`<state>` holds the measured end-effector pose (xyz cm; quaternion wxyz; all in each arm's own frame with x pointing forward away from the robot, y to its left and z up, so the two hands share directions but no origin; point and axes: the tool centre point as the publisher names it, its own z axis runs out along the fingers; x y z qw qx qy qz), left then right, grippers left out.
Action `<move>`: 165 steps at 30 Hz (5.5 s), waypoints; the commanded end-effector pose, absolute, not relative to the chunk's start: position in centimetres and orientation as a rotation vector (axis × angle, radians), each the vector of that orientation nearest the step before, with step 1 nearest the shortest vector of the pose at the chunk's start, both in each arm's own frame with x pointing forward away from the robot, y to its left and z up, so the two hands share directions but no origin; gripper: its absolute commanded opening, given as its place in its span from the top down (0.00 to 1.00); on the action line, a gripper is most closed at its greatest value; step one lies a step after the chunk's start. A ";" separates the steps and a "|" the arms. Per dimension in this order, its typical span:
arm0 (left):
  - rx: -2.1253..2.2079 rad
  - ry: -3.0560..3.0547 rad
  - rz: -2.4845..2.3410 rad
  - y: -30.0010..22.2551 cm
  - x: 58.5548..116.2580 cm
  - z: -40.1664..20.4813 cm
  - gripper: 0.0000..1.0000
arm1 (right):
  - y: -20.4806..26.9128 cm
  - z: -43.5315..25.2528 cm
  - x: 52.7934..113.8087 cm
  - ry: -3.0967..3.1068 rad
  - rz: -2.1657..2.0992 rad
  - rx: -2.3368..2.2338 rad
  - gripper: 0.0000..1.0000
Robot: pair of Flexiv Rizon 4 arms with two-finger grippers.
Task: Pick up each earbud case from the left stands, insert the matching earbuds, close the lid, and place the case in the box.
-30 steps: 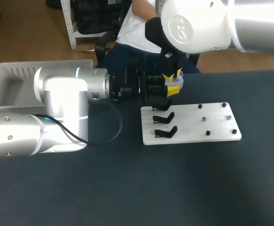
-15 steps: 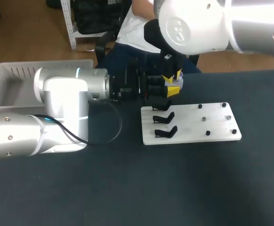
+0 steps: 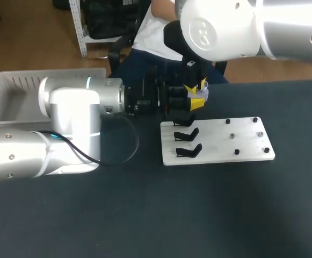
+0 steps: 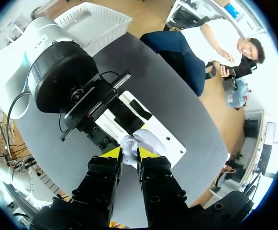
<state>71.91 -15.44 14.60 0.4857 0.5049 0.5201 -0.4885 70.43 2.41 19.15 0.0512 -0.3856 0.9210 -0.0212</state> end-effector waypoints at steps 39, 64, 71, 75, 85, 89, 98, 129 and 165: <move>1.232 1.266 -1.191 -15.5 72.0 14.8 1.00 | 1.5 21.6 69.7 2.769 -0.056 -1.081 0.65; 1.232 1.266 -1.191 -15.5 72.0 14.8 1.00 | -0.7 17.6 78.7 2.806 0.064 -0.705 0.59; 1.232 1.266 -1.191 -15.5 72.0 14.8 1.00 | -0.7 17.7 76.3 2.810 0.069 -0.679 0.60; 1.232 1.266 -1.191 -15.5 72.0 14.8 1.00 | -0.8 17.8 74.9 2.812 0.073 -0.664 0.59; 1.232 1.266 -1.191 -15.5 72.0 14.8 1.00 | -1.0 18.3 73.3 2.815 0.074 -0.625 0.58; 1.232 1.266 -1.191 -15.5 72.0 14.8 1.00 | -1.7 19.4 72.9 2.794 0.072 -0.578 0.57; 1.154 1.231 -1.095 -9.2 73.1 17.6 1.00 | -5.4 23.8 70.4 2.709 0.060 -0.470 0.00; 1.223 1.537 -0.740 21.5 84.9 8.2 1.00 | -3.9 20.0 65.0 2.590 0.324 -0.923 0.00; 1.187 1.766 -0.787 8.0 69.3 13.6 0.00 | -12.1 17.9 66.1 2.387 0.332 -1.398 0.00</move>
